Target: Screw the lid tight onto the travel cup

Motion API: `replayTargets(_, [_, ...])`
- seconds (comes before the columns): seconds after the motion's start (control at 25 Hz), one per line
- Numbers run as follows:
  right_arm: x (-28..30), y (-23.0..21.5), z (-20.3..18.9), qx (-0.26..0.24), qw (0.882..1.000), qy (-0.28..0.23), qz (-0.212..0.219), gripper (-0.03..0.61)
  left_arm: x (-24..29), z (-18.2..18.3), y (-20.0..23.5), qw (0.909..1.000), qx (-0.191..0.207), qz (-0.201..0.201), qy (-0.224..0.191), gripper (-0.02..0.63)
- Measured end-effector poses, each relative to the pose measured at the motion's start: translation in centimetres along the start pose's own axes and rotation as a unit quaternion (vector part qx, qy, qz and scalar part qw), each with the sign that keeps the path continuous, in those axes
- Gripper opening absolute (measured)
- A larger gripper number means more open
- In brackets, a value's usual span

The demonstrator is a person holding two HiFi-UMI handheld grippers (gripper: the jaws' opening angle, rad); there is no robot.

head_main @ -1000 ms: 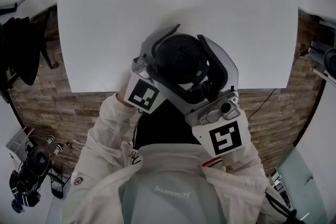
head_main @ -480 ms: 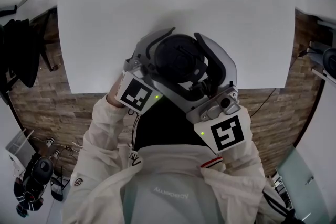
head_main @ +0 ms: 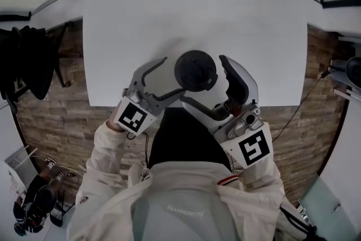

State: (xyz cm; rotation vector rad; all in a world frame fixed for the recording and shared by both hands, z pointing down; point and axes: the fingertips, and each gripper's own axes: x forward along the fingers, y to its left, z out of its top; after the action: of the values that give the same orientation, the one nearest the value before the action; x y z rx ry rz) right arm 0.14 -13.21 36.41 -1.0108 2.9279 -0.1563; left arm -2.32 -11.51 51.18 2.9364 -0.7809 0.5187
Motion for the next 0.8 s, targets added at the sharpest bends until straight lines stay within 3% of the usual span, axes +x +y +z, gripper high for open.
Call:
replayTargets(0.16, [-3.6,-1.0,3.8,0.011,0.999,-0.005,-0.036,0.408,-5.2,5.2,1.4,0.9944,-0.065,0.070,-0.045,0.400])
replayTargets(0.24, [-5.5,-1.6,5.5,0.021,0.998,0.000,-0.062,0.381,-7.7,8.7,1.9,0.9890,-0.077,0.110,-0.062,0.376])
replayTargets(0.32, [-7.2,-2.2,7.8,0.027,0.995,-0.004,-0.101,0.266,-10.0,12.4,2.6,0.9801,-0.079,0.163,-0.080,0.296])
replayTargets(0.36, [-7.9,-2.5,9.1,0.026,0.992,-0.009,-0.120,0.189,-11.2,14.2,3.0,0.9734,-0.080,0.193,-0.092,0.210])
replayTargets(0.4, [-8.7,-2.6,10.3,0.024,0.990,-0.014,-0.137,0.167,-12.2,15.9,3.1,0.9663,-0.080,0.221,-0.104,0.136])
replayTargets(0.48, [-10.3,-2.7,12.4,0.022,0.986,-0.021,-0.163,0.124,-13.7,18.6,2.7,0.9544,-0.075,0.264,-0.117,0.072])
replayTargets(0.52, [-11.0,-2.9,13.3,0.021,0.984,-0.024,-0.175,0.089,-14.1,19.7,2.5,0.9500,-0.070,0.279,-0.121,0.052])
replayTargets(0.64, [-12.4,-3.1,14.6,0.020,0.979,-0.026,-0.200,0.064,-14.3,20.8,1.9,0.9443,-0.063,0.300,-0.120,0.009])
replayTargets(0.8, [-14.0,-2.9,14.6,0.029,0.974,-0.022,-0.225,0.023,-14.8,22.2,0.9,0.9381,-0.087,0.316,-0.114,0.006])
